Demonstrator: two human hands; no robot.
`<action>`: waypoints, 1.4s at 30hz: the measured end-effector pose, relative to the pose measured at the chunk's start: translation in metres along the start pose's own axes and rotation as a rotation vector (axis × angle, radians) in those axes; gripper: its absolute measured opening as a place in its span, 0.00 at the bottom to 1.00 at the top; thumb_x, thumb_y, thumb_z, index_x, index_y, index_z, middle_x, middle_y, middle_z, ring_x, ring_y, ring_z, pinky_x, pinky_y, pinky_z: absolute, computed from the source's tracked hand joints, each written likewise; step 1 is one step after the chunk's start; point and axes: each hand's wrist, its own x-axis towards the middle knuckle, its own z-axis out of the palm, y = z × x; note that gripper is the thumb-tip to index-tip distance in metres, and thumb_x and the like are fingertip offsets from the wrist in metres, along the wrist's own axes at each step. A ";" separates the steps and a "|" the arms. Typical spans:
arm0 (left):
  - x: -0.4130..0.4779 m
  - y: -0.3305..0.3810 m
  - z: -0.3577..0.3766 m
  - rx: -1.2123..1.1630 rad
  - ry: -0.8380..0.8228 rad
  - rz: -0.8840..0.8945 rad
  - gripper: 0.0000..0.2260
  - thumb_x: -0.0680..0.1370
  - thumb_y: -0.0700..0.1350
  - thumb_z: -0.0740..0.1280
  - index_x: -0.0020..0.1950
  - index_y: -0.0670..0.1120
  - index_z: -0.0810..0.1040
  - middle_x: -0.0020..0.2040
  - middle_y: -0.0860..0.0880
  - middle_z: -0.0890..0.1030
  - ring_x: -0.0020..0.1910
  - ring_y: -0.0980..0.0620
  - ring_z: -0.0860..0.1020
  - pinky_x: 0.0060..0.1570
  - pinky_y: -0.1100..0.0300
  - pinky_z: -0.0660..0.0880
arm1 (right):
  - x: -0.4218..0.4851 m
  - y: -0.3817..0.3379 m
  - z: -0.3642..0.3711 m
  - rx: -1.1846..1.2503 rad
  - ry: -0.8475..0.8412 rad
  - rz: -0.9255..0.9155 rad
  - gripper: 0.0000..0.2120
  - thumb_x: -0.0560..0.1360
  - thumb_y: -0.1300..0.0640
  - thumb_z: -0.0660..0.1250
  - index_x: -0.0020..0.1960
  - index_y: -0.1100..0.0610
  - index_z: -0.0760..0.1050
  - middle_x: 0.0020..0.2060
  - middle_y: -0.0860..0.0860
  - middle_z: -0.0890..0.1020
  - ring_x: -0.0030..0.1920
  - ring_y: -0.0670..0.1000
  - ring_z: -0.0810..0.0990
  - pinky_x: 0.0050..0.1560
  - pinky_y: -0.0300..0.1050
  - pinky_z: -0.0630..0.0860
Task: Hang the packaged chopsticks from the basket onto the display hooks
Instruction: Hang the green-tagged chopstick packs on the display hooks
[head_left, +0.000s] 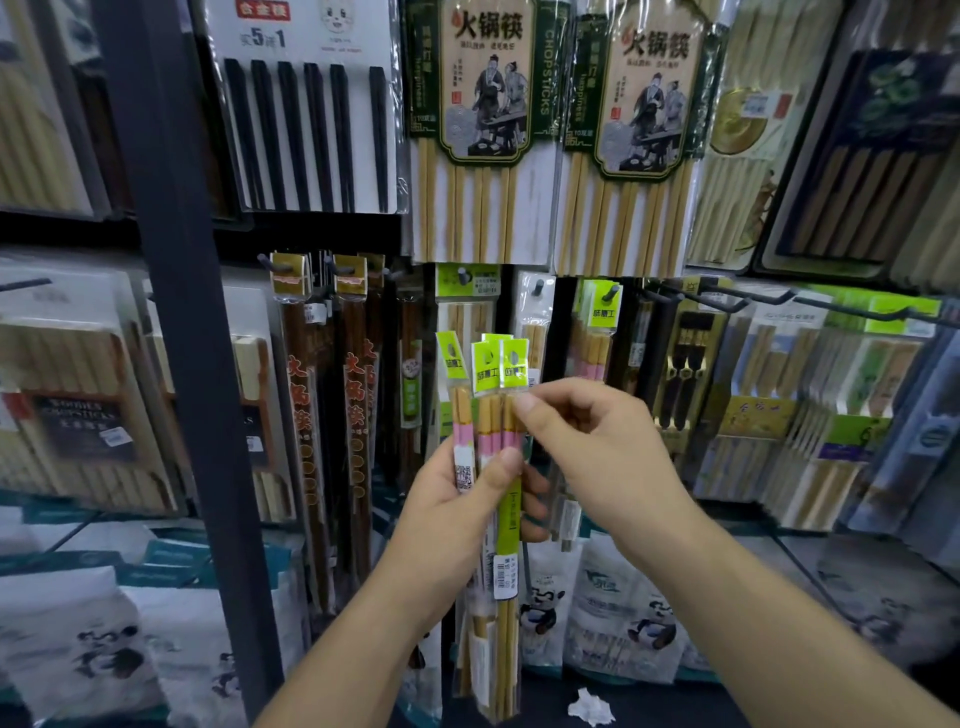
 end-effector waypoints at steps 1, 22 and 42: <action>0.000 0.000 0.000 -0.001 0.001 0.005 0.10 0.76 0.53 0.70 0.54 0.50 0.82 0.43 0.43 0.84 0.39 0.45 0.83 0.38 0.53 0.82 | -0.001 -0.002 0.001 0.038 -0.017 0.017 0.05 0.79 0.54 0.72 0.43 0.49 0.83 0.33 0.53 0.83 0.26 0.51 0.78 0.26 0.43 0.77; 0.004 -0.003 -0.006 0.159 0.069 -0.017 0.12 0.78 0.57 0.65 0.50 0.50 0.78 0.36 0.49 0.78 0.33 0.51 0.77 0.36 0.57 0.79 | 0.037 -0.010 -0.033 0.099 0.384 -0.024 0.07 0.81 0.56 0.69 0.45 0.53 0.82 0.26 0.43 0.78 0.29 0.40 0.75 0.34 0.31 0.74; 0.004 -0.003 0.000 0.119 0.090 -0.047 0.15 0.78 0.54 0.65 0.58 0.46 0.76 0.41 0.47 0.83 0.33 0.52 0.78 0.32 0.59 0.78 | 0.036 0.019 -0.032 -0.129 0.459 0.057 0.10 0.77 0.48 0.73 0.46 0.54 0.77 0.40 0.50 0.81 0.39 0.46 0.78 0.39 0.38 0.73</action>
